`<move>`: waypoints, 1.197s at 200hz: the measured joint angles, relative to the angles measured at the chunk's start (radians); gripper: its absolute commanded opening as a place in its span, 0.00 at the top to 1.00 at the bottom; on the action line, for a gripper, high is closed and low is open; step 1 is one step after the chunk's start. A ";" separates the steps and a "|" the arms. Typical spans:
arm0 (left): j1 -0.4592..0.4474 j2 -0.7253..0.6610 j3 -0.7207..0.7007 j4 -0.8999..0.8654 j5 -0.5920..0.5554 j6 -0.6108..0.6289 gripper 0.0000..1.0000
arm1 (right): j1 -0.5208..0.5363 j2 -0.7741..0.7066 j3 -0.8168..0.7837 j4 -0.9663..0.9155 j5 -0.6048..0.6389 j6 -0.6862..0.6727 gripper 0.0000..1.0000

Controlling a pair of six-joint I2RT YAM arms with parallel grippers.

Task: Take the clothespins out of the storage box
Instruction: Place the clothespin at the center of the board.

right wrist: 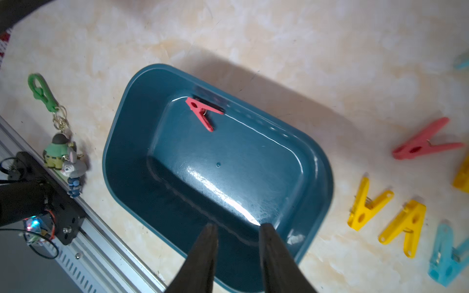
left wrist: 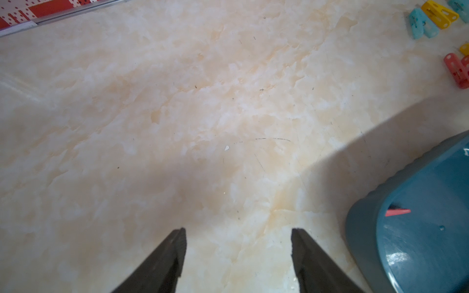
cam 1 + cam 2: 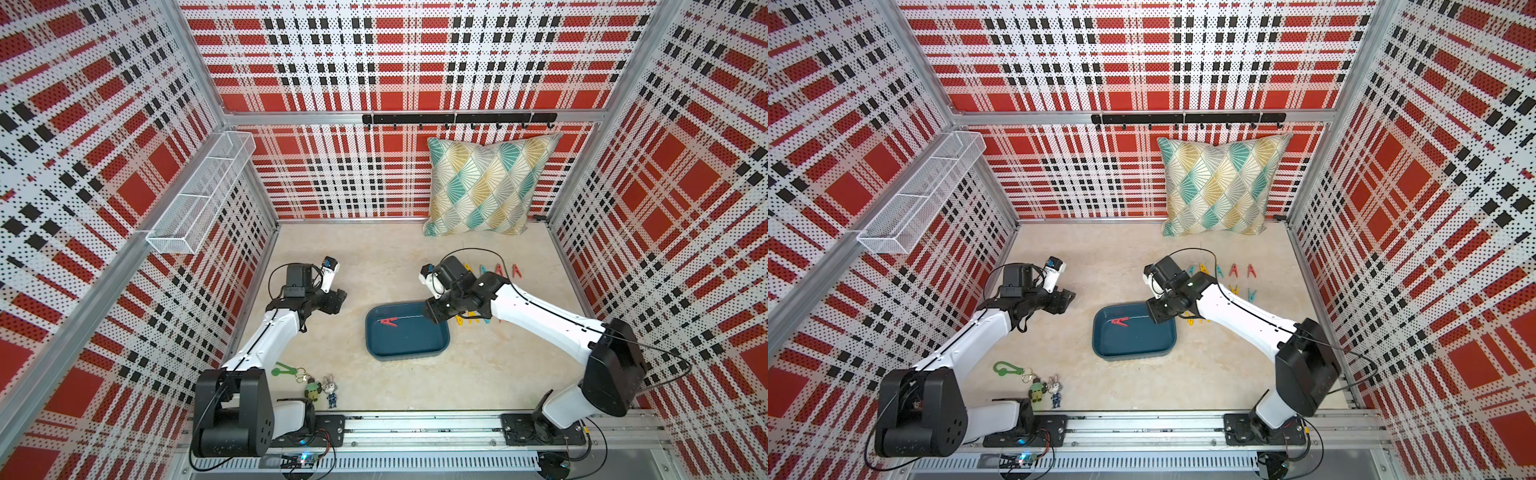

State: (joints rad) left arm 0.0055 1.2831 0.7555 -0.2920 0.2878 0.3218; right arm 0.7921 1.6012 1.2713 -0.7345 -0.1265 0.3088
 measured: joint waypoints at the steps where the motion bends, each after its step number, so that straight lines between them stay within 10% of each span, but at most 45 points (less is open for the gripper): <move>1: 0.000 0.000 0.000 0.000 0.000 0.000 0.29 | 0.004 0.005 0.004 0.000 0.002 -0.001 0.65; 239: 0.015 -0.002 0.000 0.000 0.000 -0.001 0.29 | 0.153 0.529 0.391 -0.025 0.119 -0.143 0.67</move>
State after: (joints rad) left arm 0.0204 1.2816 0.7555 -0.2916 0.2882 0.3210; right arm 0.9455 2.1304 1.6619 -0.7593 -0.0078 0.1654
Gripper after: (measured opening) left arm 0.713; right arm 0.335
